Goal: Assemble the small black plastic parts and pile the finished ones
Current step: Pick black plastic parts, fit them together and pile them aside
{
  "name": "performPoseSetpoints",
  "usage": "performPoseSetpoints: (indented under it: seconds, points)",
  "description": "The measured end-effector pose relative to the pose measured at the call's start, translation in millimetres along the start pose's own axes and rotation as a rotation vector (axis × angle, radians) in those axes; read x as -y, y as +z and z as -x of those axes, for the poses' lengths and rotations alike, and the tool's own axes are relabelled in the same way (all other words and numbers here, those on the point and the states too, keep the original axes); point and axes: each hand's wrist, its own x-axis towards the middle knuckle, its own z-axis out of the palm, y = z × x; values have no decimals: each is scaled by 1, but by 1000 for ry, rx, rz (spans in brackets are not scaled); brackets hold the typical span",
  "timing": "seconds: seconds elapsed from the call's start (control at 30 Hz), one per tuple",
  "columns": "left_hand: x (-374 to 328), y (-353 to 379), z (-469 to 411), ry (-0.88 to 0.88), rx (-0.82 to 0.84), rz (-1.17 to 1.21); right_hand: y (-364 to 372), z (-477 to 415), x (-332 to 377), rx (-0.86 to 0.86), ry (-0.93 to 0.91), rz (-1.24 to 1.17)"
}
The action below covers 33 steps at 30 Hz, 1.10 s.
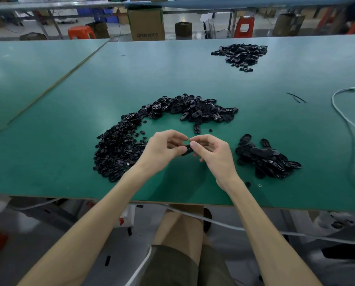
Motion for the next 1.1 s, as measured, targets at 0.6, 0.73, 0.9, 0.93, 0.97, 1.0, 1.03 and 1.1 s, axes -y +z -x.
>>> performPoseSetpoints:
  seconds: [0.6, 0.73, 0.9, 0.93, 0.97, 1.0, 1.03, 1.1]
  points:
    - [39, -48, -5, -129, -246, -800, 0, -1, -3, -43, 22, 6]
    - [41, -47, -4, -90, -308, -791, -1, -1, -3, -52, 24, 5]
    - [42, -49, -2, -64, -365, -814, -1, -1, -3, -62, 27, 1]
    - [41, -50, -2, -60, -377, -817, 0, -1, -2, -63, 27, 0]
    - [40, -50, -2, -59, -386, -816, -1, -1, -2, -65, 28, -1]
    - [38, -50, -2, -63, -389, -810, 0, -1, -2, -68, 28, -1]
    - [36, -50, -2, -67, -394, -801, 0, -1, -2, -70, 28, -2]
    - [33, -50, -1, -61, -407, -788, 0, -1, -2, -73, 27, -5]
